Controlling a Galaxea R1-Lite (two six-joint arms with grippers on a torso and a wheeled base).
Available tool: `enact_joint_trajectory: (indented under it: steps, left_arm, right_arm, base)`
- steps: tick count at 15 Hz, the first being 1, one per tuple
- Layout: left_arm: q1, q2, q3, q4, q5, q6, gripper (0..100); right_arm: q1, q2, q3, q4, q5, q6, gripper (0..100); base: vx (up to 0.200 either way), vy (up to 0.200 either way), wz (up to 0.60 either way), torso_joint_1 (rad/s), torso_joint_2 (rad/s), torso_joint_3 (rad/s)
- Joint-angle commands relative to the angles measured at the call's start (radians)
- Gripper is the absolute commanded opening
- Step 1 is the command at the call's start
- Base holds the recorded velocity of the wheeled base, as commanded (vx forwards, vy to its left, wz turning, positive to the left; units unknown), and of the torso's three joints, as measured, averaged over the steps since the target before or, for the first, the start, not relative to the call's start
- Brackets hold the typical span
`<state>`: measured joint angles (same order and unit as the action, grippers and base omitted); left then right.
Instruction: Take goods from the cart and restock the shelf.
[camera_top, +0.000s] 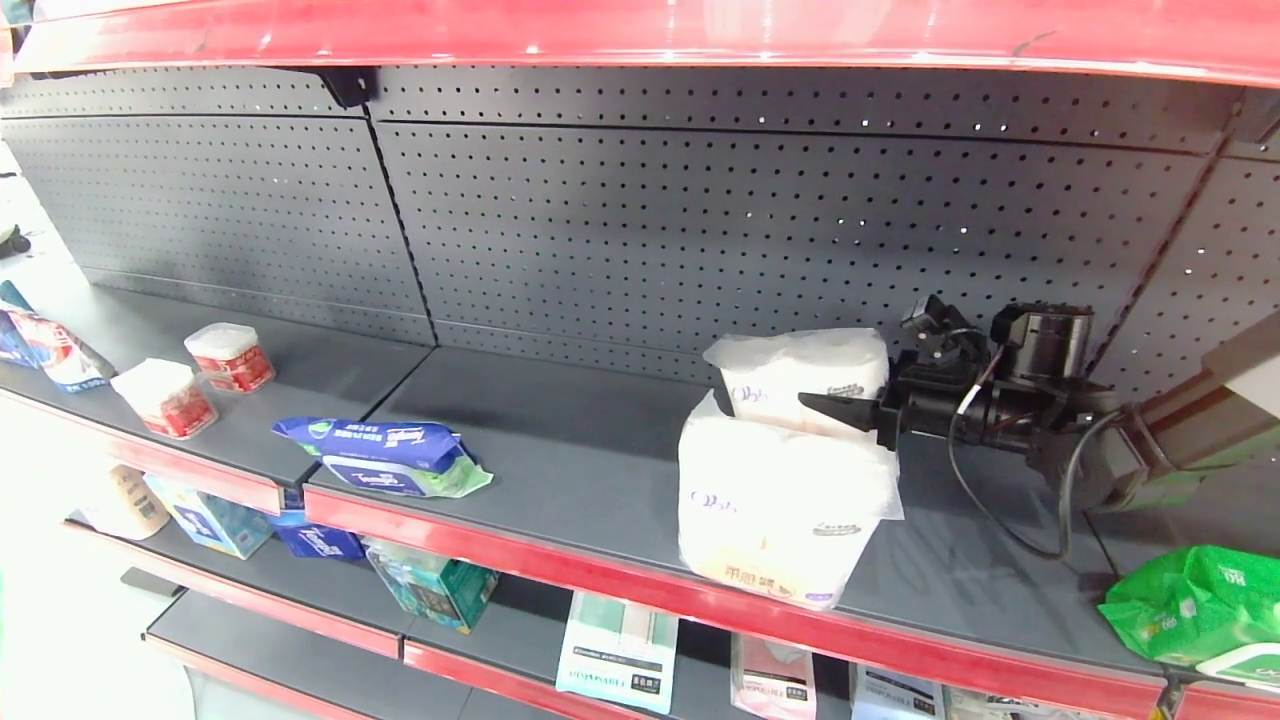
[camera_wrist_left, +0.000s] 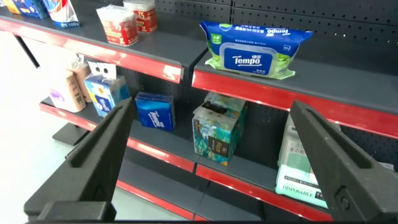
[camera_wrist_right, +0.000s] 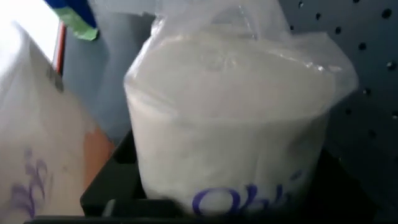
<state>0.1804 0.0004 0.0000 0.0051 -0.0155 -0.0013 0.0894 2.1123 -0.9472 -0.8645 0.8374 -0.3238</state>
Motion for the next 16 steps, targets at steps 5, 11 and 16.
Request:
enact_joint_trajectory:
  steps: [5,11,16]
  left_arm:
    - [0.001,0.0,0.0,-0.001,0.0,0.0,100]
    - [0.001,0.0,0.0,-0.001,0.0,0.0,100]
    - [0.001,0.0,0.0,-0.001,0.0,0.0,100]
  right_arm:
    - [-0.063,0.037,0.021,0.007,0.089,-0.069,0]
    - [-0.077,0.035,0.025,0.007,0.123,-0.156,0]
    - [-0.125,0.035,0.041,0.004,0.117,-0.208,0]
  base:
    - [0.0,0.0,0.0,0.0,0.0,0.0]
    - [0.0,0.0,0.0,0.0,0.0,0.0]
    - [0.0,0.0,0.0,0.0,0.0,0.0]
